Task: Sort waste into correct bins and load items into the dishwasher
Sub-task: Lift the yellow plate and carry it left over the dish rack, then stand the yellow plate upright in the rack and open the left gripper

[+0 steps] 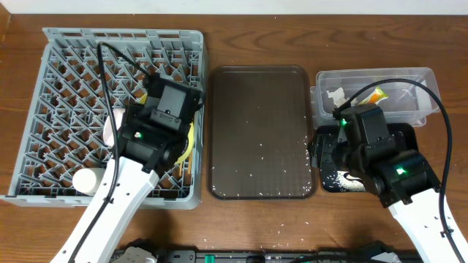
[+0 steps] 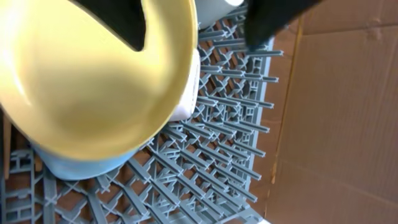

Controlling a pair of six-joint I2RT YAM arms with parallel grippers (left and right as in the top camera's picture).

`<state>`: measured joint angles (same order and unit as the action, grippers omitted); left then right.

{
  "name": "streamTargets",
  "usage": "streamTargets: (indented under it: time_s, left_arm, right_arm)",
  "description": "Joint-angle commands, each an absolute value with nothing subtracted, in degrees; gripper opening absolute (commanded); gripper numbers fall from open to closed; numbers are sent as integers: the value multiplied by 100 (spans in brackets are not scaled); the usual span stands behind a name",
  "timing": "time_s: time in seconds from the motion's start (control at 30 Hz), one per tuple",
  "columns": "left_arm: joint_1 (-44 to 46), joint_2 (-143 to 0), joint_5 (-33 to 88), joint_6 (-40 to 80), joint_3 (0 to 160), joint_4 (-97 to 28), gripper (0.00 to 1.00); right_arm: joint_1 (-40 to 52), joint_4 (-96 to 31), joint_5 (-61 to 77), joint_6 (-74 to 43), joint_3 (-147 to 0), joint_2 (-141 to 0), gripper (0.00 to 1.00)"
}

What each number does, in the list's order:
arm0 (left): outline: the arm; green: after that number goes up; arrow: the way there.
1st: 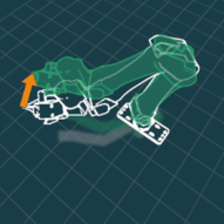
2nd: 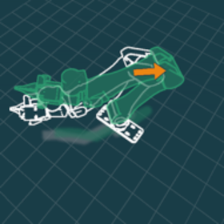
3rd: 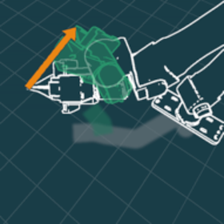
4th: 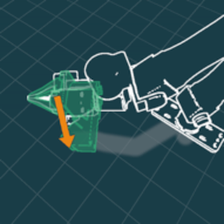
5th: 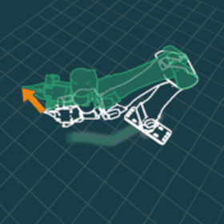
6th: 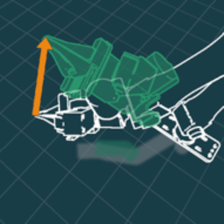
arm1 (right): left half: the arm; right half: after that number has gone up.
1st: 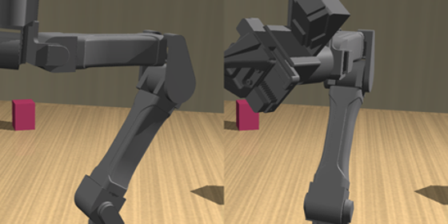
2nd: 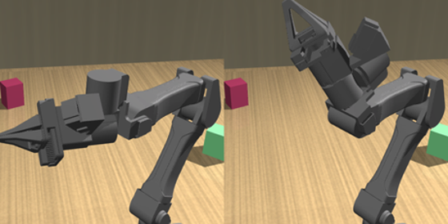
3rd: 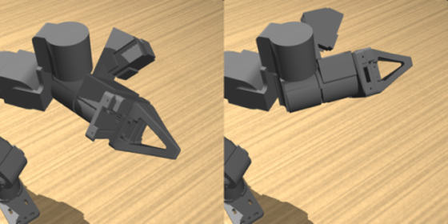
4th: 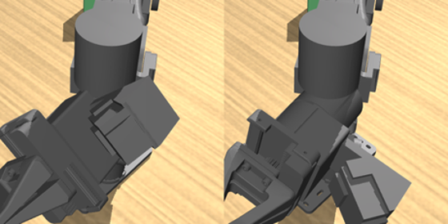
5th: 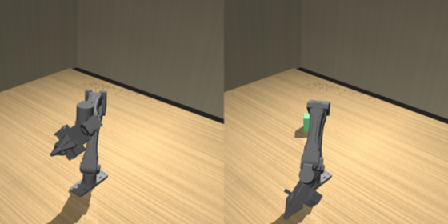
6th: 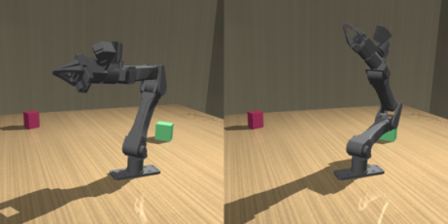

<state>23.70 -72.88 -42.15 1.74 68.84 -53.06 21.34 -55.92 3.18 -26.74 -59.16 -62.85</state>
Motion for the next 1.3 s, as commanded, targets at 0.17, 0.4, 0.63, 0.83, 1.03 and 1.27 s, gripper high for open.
streamTargets:
  time_s: [0.17,0.4,0.63,0.83,1.03,1.27]
  left_arm:
    - [2388,-7030,-4250,478,7041,-5332,62]
    - [1984,-6895,-4226,2001,7037,-5924,61]
    - [381,-6914,-1966,2534,7019,-6182,62]
    - [-1315,-6936,633,1890,6853,-6154,61]
    - [-2318,-7118,2244,1247,6471,-6169,59]
    - [-2421,-7411,2569,1223,5747,-5664,55]
  right_arm:
    - [2139,-5594,259,-2740,-5946,-6289,68]
    - [2139,-5640,263,-2742,-5946,-6289,67]
    - [2139,-5664,263,-2742,-5946,-6289,67]
    - [2139,-5684,261,-2740,-5946,-6289,67]
    - [2139,-5677,259,-2740,-5946,-6292,67]
    - [2139,-5655,259,-2740,-5946,-6292,68]
